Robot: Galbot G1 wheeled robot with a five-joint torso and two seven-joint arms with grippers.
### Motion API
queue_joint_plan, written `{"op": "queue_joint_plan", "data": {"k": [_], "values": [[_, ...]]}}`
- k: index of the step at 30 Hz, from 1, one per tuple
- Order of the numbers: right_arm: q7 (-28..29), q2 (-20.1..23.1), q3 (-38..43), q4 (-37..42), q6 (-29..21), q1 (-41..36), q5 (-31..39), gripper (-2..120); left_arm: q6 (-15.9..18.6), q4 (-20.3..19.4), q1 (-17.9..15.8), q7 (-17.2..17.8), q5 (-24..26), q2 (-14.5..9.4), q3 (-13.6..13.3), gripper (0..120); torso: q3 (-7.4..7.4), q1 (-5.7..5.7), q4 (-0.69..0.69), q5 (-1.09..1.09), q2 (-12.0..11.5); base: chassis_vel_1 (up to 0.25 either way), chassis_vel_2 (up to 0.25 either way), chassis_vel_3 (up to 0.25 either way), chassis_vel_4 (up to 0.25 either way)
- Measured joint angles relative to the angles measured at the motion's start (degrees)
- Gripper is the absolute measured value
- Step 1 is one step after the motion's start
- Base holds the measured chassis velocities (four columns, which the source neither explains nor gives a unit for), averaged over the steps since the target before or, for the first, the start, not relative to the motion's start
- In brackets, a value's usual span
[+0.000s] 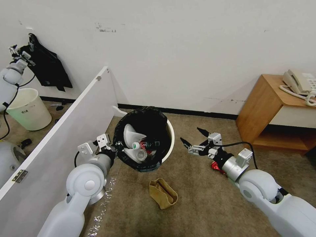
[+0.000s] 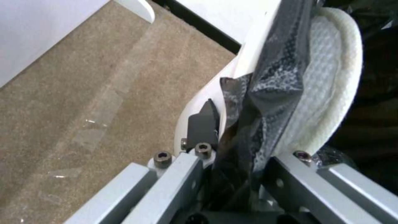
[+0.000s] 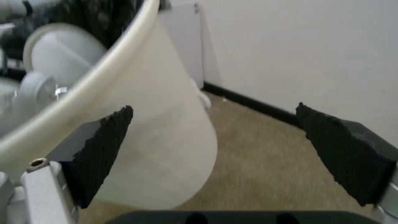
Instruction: Pick up the trash bin, then pick up the garbage from the floor and place it into the trash bin.
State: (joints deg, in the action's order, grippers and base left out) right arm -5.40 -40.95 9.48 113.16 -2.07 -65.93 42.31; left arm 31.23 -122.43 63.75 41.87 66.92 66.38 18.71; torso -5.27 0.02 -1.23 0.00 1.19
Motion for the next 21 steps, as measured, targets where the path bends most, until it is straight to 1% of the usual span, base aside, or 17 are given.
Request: {"op": "queue_joint_plan", "data": {"k": [9,15,20,21], "values": [[-3.3,0.9,-2.3,-1.7,-1.9,0.2,-1.1,100,0.0,0.8,-1.7,-0.1,0.4,-0.4,-0.6,1,0.0,0.0,0.0,0.0,0.0,0.0,0.0,0.0,0.0],[-4.2,1.4,-4.1,-2.0,-2.6,0.7,-0.9,100,0.0,1.5,-2.7,-0.5,0.6,-0.6,-0.9,1,0.0,0.0,0.0,0.0,0.0,0.0,0.0,0.0,0.0],[-4.2,1.4,-4.3,-2.0,-2.7,0.7,-0.8,100,0.0,1.6,-2.8,-0.5,0.7,-0.6,-1.0,1,0.01,0.0,0.0,0.0,0.0,0.0,0.0,0.0,0.0],[-4.5,1.6,-5.4,-2.1,-3.1,1.1,-0.4,100,0.1,1.8,-3.2,-0.8,0.8,-0.6,-1.1,1,0.0,0.0,0.0,0.0,0.0,0.0,0.0,0.0,0.0]]}}
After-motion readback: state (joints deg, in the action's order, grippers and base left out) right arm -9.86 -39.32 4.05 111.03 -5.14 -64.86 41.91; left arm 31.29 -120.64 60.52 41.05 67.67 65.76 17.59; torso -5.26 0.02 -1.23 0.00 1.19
